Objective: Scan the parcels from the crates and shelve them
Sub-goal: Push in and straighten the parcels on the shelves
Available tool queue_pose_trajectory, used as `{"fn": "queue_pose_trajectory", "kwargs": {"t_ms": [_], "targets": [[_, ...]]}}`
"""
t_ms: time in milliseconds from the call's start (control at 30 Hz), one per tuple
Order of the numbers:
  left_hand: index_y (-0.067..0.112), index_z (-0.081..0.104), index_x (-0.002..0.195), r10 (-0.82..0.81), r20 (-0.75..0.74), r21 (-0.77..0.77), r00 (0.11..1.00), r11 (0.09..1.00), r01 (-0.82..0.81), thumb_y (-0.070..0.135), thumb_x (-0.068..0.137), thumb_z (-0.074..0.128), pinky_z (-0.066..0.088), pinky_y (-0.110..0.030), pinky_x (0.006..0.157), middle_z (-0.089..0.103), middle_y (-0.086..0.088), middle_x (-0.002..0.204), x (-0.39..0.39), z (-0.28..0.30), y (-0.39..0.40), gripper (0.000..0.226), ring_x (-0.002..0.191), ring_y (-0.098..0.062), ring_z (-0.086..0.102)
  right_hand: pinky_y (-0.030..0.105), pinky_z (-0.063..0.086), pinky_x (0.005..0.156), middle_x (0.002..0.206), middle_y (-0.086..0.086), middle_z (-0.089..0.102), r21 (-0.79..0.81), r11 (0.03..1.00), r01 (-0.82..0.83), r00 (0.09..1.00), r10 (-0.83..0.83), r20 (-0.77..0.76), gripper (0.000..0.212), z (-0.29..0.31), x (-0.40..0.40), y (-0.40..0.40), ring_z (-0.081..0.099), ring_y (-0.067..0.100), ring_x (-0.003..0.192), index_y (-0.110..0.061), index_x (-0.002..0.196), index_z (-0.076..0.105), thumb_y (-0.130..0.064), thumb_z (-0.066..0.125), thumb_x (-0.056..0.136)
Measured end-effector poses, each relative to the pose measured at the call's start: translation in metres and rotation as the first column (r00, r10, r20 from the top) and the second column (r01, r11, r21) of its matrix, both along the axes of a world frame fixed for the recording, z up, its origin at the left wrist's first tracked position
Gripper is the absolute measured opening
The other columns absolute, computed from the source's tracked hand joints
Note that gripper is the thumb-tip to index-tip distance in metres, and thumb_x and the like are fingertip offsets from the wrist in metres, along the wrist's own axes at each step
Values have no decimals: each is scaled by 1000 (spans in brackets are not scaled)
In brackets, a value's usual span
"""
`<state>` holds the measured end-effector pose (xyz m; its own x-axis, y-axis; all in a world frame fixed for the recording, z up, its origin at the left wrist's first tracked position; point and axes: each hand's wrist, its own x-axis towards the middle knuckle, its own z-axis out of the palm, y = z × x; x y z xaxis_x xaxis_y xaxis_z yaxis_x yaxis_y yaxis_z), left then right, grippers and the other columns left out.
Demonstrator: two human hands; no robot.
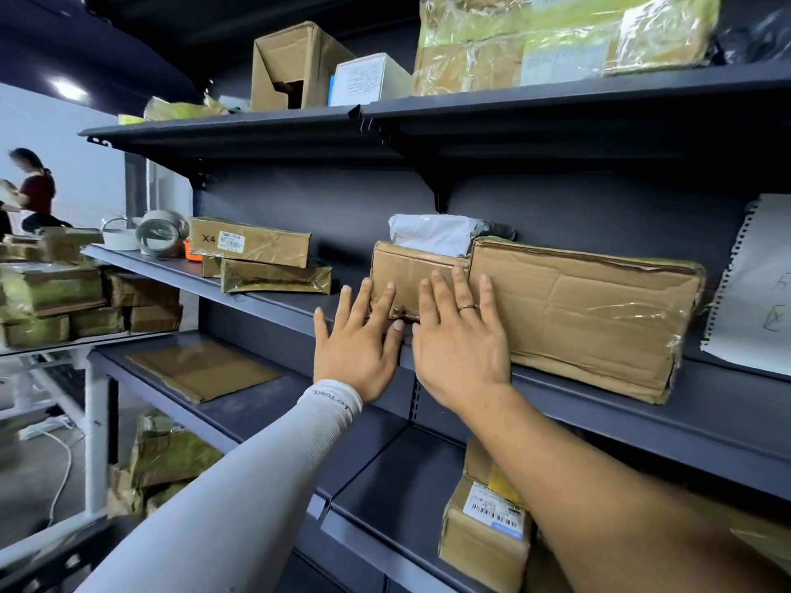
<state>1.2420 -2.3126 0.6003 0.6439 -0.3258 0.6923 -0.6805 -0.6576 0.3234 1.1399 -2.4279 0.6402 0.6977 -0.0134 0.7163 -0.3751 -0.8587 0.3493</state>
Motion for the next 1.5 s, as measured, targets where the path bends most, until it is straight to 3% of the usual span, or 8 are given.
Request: {"fn": "queue_pose_trajectory", "kwargs": {"t_ms": [300, 533, 700, 800, 967, 1233, 1367, 1500], "targets": [[42, 9, 165, -2, 25, 118, 1000, 993, -1, 60, 102, 13, -2, -58, 126, 2, 4, 175, -59, -49, 27, 66, 161, -23, -5, 56, -14, 124, 174, 10, 3, 48, 994, -98, 992, 101, -72, 66, -67, -48, 16, 0, 32, 161, -8, 165, 8, -37, 27, 109], [44, 12, 164, -63, -79, 26, 995, 998, 65, 56, 109, 23, 4, -55, 127, 6, 6, 175, -101, -104, 31, 58, 161, -21, -1, 55, 0, 126, 170, 13, 24, 44, 998, -50, 981, 58, -187, 69, -126, -93, 11, 20, 34, 158, -6, 162, 26, -29, 47, 101], [45, 7, 164, -126, -89, 130, 988, 982, 137, 57, 108, 21, 4, -54, 128, 5, 6, 174, -124, -133, 13, 59, 161, -20, -3, 53, 13, 127, 165, 13, 35, 138, 990, 34, 985, -10, -171, 69, -151, -126, -15, 35, 33, 153, -5, 158, 38, -33, 58, 98], [47, 3, 164, -173, -102, 186, 980, 964, 189, 61, 105, 17, 5, -55, 128, 4, 5, 175, -133, -141, -6, 62, 161, -21, -3, 53, 19, 127, 169, 13, 27, 214, 973, 89, 984, -53, -169, 69, -159, -145, -32, 28, 35, 155, -4, 160, 32, -36, 50, 102], [45, 6, 164, -214, -74, 214, 974, 950, 225, 56, 107, 23, 10, -58, 127, 8, 1, 175, -136, -136, -43, 61, 161, -26, 2, 49, 5, 129, 174, 14, 0, 369, 919, 143, 985, -95, -144, 70, -155, -157, -58, 4, 35, 160, -10, 165, 12, -37, 39, 106], [35, 10, 166, -209, -31, 204, 978, 956, 210, 47, 108, 35, 13, -60, 126, 22, -9, 171, -116, -111, -85, 65, 159, -32, 10, 49, 18, 126, 171, 17, -4, 522, 843, 127, 992, -95, -87, 73, -146, -139, -68, 8, 43, 156, -8, 165, 7, -23, 44, 104], [37, 8, 166, -221, -23, 163, 975, 961, 222, 41, 104, 44, 16, -57, 126, 27, -13, 169, -110, -101, -100, 72, 158, -35, 17, 49, 24, 123, 172, 14, -8, 513, 843, 158, 987, -126, -98, 76, -144, -135, -75, 15, 46, 153, -7, 164, 9, -26, 48, 102], [38, 5, 165, -237, -57, 181, 970, 953, 244, 37, 102, 47, 9, -60, 127, 31, -10, 168, -108, -95, -110, 75, 158, -31, 16, 51, 20, 125, 171, 18, -7, 485, 852, 199, 980, -168, -107, 80, -147, -128, -81, 20, 47, 152, -10, 164, 14, -33, 53, 98]]}}
